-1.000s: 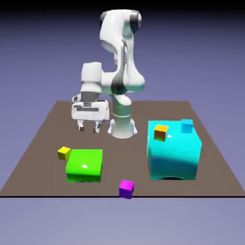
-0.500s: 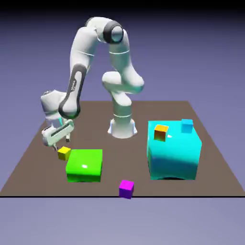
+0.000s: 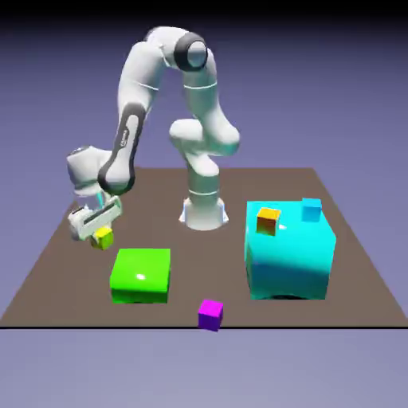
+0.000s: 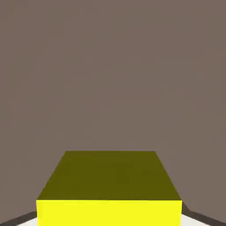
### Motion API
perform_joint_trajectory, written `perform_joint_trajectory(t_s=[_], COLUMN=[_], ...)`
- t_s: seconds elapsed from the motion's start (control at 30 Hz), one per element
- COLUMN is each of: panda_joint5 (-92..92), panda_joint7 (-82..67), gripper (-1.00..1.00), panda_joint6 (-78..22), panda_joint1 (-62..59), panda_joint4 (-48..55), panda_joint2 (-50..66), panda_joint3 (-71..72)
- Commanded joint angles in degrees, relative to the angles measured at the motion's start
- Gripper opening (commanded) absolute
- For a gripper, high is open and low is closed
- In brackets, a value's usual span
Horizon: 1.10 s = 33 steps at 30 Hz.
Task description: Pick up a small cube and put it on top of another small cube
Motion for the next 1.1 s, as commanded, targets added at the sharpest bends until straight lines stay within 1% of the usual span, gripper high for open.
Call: perform_joint_trajectory(t_s=[0.0,0.53,0.77,0.83,0.97,1.0,1.03,1.07], panda_joint5=[-0.5,-16.1,-27.3,-27.9,-28.7,-28.8,-28.8,-28.8], panda_joint7=[-2.2,-42.0,-58.4,-58.5,-57.7,-57.6,-57.6,-57.6], gripper=[-1.00,-1.00,-1.00,-1.00,-1.00,-1.00,1.00,1.00], panda_joint6=[-1.1,-27.9,-44.2,-44.8,-34.9,-34.4,-34.4,-34.4], panda_joint1=[2.1,33.1,41.2,40.8,40.8,40.8,40.8,40.8], panda_joint4=[1.1,17.6,22.2,22.1,14.4,14.1,14.1,14.1], panda_joint2=[-0.5,-11.9,-18.1,-18.3,-15.9,-15.7,-15.7,-15.7], panda_joint3=[1.2,27.7,42.1,42.5,42.8,42.8,42.8,42.8])
